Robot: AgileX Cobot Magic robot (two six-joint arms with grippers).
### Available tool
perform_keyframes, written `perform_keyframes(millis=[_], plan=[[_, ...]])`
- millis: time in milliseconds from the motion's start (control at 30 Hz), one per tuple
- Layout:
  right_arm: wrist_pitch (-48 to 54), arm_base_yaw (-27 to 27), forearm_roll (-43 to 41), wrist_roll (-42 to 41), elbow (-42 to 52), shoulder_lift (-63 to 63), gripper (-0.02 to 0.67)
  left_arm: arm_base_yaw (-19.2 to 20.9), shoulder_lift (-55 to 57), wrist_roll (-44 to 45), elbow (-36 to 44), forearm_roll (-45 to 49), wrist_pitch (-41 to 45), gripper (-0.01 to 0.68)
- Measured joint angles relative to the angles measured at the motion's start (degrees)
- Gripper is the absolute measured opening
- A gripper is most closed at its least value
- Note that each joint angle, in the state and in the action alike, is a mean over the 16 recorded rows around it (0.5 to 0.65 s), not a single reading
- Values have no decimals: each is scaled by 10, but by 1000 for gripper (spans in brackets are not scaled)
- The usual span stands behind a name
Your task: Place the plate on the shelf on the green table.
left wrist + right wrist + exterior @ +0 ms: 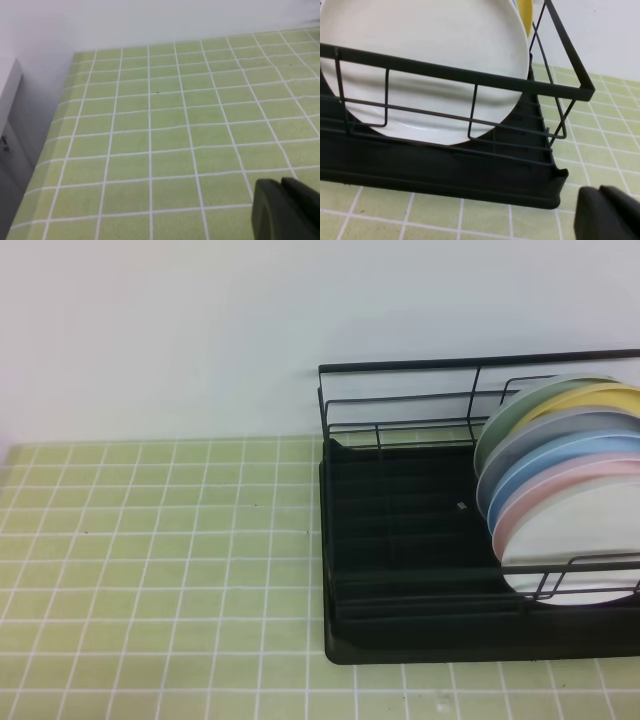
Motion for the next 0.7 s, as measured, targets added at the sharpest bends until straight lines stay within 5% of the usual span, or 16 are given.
perform_keyframes(millis=[700], plan=[[0,0,0,0,0,0,-1,0,0,0,0,0,-1,-2]])
